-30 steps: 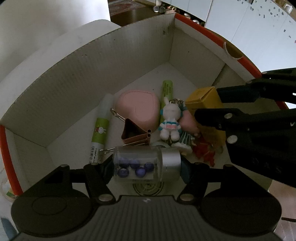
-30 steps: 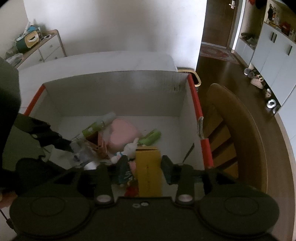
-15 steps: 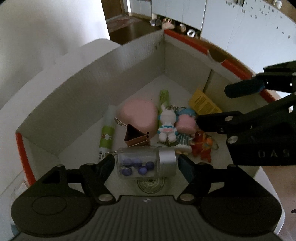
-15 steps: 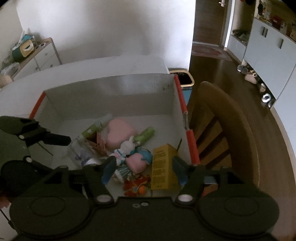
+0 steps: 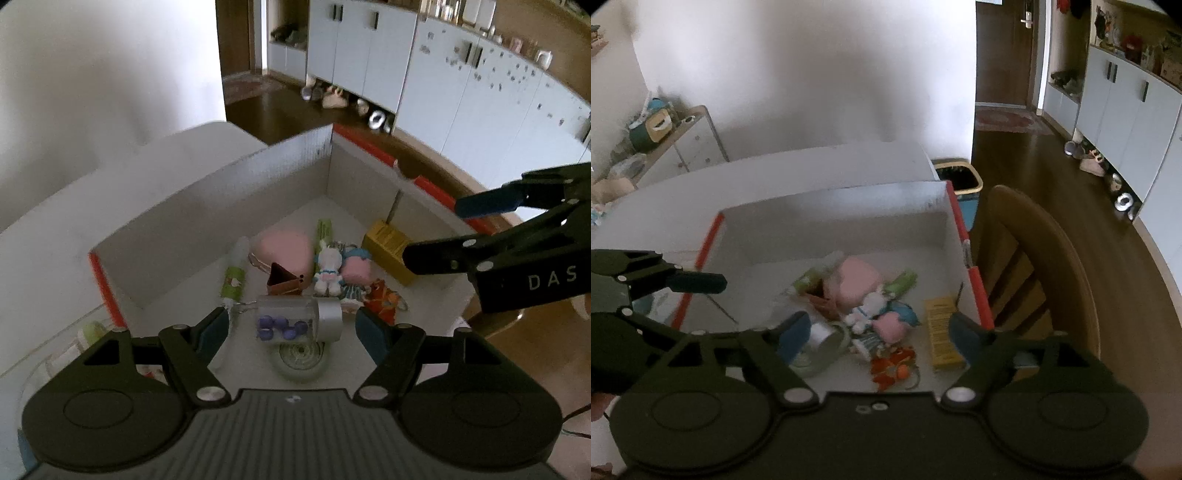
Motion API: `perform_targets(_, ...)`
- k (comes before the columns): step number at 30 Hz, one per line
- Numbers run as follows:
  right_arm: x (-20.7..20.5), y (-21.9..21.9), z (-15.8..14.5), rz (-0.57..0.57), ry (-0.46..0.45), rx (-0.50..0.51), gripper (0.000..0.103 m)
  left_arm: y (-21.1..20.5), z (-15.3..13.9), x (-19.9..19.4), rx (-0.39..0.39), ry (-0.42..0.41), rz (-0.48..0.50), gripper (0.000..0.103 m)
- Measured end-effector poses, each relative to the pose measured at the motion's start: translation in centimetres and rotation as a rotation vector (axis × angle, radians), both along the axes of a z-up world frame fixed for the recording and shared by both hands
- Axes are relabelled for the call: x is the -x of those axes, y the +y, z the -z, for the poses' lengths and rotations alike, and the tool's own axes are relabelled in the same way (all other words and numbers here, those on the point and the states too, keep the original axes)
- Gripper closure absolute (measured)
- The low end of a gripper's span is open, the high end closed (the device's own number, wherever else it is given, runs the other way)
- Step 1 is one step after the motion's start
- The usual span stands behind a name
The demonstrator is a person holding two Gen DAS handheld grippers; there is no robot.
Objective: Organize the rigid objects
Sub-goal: 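Open right gripper releasing yellow box while left gripper releases pill bottle in box, then withdraw both grippers from the red box back toward the mat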
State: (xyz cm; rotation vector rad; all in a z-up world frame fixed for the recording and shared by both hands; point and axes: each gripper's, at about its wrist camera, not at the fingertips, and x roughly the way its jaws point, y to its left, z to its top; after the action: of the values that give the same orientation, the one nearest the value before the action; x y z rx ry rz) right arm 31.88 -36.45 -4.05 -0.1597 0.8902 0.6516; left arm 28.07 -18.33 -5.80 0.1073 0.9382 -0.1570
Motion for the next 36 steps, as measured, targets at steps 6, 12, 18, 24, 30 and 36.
perform_targets(6, 2.1, 0.4, -1.5, 0.001, -0.021, -0.031, 0.018, 1.4, -1.8, 2.1, 0.042, -0.052, -0.005, 0.028)
perform_targets(12, 4.4, 1.7, -2.8, -0.001, -0.048, -0.042, 0.014, 3.5, -2.5, 4.0, 0.073, -0.078, -0.015, 0.028)
perform_targets(18, 7.2, 3.9, -3.7, -0.001, -0.074, -0.052, 0.007, 6.4, -3.4, 6.4, 0.095, -0.109, -0.026, 0.020)
perform_targets(24, 10.1, 6.8, -4.1, -0.008, -0.093, -0.064, 0.001, 10.2, -4.1, 8.8, 0.112, -0.133, -0.046, 0.020)
perform_targets(30, 12.5, 9.7, -4.0, -0.025, -0.080, -0.088, 0.001, 14.4, -4.3, 10.7, 0.126, -0.139, -0.075, 0.020)
perform_targets(36, 15.1, 12.8, -3.3, -0.044, -0.070, -0.096, 0.001, 18.6, -4.0, 11.8, 0.133, -0.140, -0.102, 0.020)
